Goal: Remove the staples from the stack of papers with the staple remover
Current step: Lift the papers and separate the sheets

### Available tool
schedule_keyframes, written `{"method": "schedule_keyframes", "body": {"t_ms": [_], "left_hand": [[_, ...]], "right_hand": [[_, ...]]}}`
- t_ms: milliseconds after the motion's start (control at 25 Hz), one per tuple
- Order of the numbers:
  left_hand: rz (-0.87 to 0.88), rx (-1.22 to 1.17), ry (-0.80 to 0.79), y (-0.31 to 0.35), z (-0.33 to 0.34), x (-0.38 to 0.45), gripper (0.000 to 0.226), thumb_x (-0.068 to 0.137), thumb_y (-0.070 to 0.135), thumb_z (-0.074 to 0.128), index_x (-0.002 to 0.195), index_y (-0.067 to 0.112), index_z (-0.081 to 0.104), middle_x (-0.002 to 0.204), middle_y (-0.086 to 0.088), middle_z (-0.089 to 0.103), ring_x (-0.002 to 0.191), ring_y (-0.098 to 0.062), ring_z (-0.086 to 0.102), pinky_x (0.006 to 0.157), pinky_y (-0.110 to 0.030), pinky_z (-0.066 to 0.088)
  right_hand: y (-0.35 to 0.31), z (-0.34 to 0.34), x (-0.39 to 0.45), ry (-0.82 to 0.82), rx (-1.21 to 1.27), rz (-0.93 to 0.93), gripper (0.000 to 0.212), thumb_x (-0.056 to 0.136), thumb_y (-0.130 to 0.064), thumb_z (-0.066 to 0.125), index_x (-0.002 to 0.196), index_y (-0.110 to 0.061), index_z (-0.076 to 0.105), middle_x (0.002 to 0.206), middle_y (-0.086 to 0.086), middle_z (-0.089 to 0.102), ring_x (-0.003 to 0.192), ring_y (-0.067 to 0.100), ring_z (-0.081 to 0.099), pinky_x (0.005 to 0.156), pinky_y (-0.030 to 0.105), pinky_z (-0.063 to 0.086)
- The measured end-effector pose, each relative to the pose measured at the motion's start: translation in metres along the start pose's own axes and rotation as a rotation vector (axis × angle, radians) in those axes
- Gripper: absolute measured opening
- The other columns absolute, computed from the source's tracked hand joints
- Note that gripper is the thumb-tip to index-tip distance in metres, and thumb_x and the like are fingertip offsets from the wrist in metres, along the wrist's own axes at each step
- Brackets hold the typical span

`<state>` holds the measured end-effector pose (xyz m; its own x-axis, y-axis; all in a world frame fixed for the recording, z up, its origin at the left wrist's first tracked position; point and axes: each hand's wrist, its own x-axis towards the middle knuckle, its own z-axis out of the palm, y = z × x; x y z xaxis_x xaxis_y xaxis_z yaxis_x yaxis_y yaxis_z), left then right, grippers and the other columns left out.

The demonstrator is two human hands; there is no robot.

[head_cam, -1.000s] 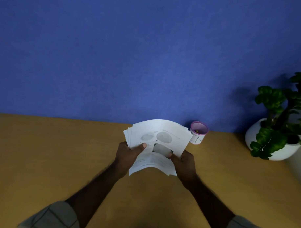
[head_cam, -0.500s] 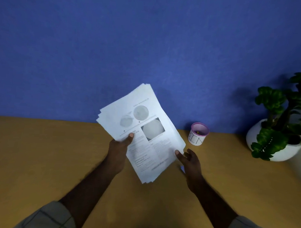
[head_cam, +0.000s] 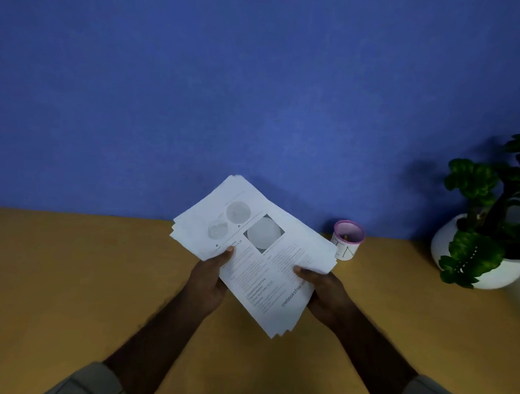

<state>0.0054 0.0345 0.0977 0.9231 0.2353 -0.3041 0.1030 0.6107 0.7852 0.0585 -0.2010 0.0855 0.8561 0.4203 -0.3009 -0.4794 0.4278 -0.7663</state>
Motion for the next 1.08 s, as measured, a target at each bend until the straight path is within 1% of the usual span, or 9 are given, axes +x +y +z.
{"method": "schedule_keyframes", "body": {"t_ms": [200,320,440,560,640,720,800,880,1080], "left_hand": [[-0.098,-0.063,0.003,0.024,-0.039,0.010,0.042,0.092,0.006,0.061,0.134,0.004,0.058,0.124,-0.016,0.070,0.106,-0.030,0.071,0.077,-0.043,0.062],[-0.198,0.172,-0.111,0.046,-0.060,0.015,0.039,0.095,0.016,0.059,0.134,0.011,0.061,0.133,-0.013,0.065,0.120,-0.032,0.064,0.088,-0.046,0.058],[-0.257,0.395,-0.214,0.054,-0.057,0.016,0.037,0.097,0.017,0.060,0.133,0.007,0.061,0.132,-0.017,0.065,0.121,-0.038,0.062,0.096,-0.051,0.053],[-0.107,0.539,-0.081,0.043,-0.042,0.016,0.032,0.091,0.014,0.068,0.122,0.003,0.066,0.121,-0.018,0.070,0.107,-0.038,0.069,0.088,-0.050,0.056],[0.047,0.529,0.076,0.028,-0.035,0.015,0.028,0.088,0.010,0.072,0.115,0.003,0.069,0.117,-0.018,0.072,0.102,-0.037,0.070,0.088,-0.051,0.056],[0.166,0.509,0.173,0.015,-0.030,0.014,0.025,0.087,0.011,0.074,0.112,0.008,0.071,0.112,-0.012,0.074,0.099,-0.034,0.071,0.085,-0.048,0.058],[0.252,0.463,0.160,0.007,-0.026,0.011,0.024,0.087,0.015,0.074,0.111,0.015,0.072,0.107,-0.002,0.077,0.095,-0.025,0.074,0.072,-0.038,0.061],[0.299,0.429,0.122,0.003,-0.023,0.009,0.026,0.086,0.018,0.075,0.113,0.020,0.073,0.107,0.002,0.077,0.093,-0.018,0.075,0.066,-0.030,0.061],[0.243,0.529,0.034,-0.009,-0.041,0.002,0.038,0.069,0.031,0.090,0.104,0.028,0.075,0.106,0.001,0.077,0.093,-0.021,0.075,0.067,-0.028,0.060]], "right_hand": [[-0.031,-0.026,-0.002,-0.002,-0.118,0.113,0.046,0.080,0.007,0.063,0.124,-0.001,0.056,0.121,0.027,0.064,0.107,0.045,0.064,0.083,0.058,0.055],[-0.047,-0.043,-0.004,-0.048,-0.213,0.191,0.043,0.080,0.008,0.060,0.122,-0.001,0.056,0.116,0.028,0.066,0.099,0.044,0.067,0.071,0.050,0.058],[-0.047,-0.044,0.001,-0.040,-0.416,0.166,0.038,0.079,0.008,0.063,0.116,0.000,0.060,0.112,0.025,0.069,0.097,0.042,0.069,0.076,0.052,0.059],[-0.039,-0.032,0.009,0.069,-0.672,0.022,0.027,0.082,0.005,0.065,0.107,-0.006,0.066,0.105,0.016,0.073,0.094,0.036,0.071,0.086,0.057,0.055],[-0.029,-0.021,0.011,0.181,-0.754,-0.086,0.022,0.084,0.001,0.066,0.097,-0.016,0.067,0.104,0.010,0.074,0.090,0.030,0.071,0.081,0.052,0.057],[-0.018,-0.010,0.010,0.278,-0.791,-0.189,0.023,0.088,-0.006,0.065,0.090,-0.029,0.064,0.101,-0.003,0.074,0.085,0.017,0.069,0.068,0.035,0.057],[-0.007,-0.002,0.007,0.280,-0.757,-0.286,0.024,0.090,-0.012,0.065,0.089,-0.036,0.063,0.088,-0.022,0.073,0.076,0.004,0.070,0.054,0.016,0.052],[0.003,0.001,0.003,0.244,-0.697,-0.338,0.023,0.090,-0.015,0.066,0.099,-0.036,0.063,0.087,-0.031,0.070,0.079,-0.006,0.069,0.049,0.011,0.049],[0.025,-0.019,-0.013,0.224,-0.739,-0.253,0.036,0.079,-0.011,0.077,0.110,-0.020,0.061,0.103,0.000,0.071,0.096,0.018,0.070,0.068,0.032,0.062]]}}
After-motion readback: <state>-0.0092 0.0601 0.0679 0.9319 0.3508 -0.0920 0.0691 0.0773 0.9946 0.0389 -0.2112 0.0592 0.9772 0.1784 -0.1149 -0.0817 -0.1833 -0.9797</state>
